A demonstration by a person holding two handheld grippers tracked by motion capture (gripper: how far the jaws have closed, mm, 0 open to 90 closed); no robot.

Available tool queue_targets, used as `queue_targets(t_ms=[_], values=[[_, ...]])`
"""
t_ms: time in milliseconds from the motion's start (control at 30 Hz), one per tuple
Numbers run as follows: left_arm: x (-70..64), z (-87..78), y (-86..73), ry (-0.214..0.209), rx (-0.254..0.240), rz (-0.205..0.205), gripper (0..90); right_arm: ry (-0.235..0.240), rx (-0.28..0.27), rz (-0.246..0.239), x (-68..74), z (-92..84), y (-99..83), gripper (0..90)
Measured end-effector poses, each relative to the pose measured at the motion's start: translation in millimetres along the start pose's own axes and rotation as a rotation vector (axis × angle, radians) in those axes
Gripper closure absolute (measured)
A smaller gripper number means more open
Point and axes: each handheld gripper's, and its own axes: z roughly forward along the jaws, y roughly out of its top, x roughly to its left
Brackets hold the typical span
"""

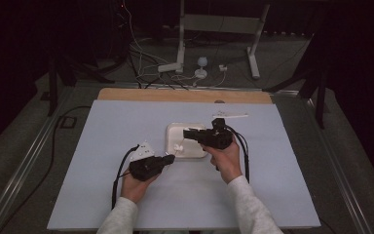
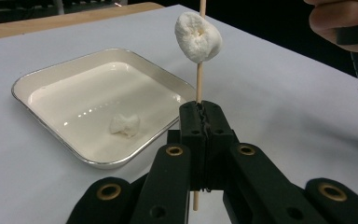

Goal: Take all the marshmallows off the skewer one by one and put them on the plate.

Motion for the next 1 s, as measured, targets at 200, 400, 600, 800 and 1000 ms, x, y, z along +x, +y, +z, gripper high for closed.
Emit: queue_targets(t_ms=[200, 400, 600, 800, 1000], values=[[6.7, 2.5, -9.3, 0.063, 0.073, -0.019, 90.0, -0.001, -0.14, 0.039, -4.8, -22.2, 12.3, 81.3], [8.1, -0.6, -6.1, 0.065, 0.033, -0.053, 90.0, -0.063, -0.078, -0.042, -2.0, -31.0, 17.1, 80.1], [9.4, -1.6, -5.7, 0.07, 0.017, -0.074, 90.0, -0.109, -0.02, -0.05, -7.0, -16.0, 6.8, 79.2], [11.3, -3.6, -5.3, 0.068, -0.002, -0.094, 90.0, -0.162, 0.03, -0.046, -15.2, -2.2, -0.4, 78.6], [11.6, -3.8, -5.1, 0.066, -0.009, -0.104, 90.0, -0.229, 0.097, -0.054, -23.8, 15.6, -10.6, 78.0]])
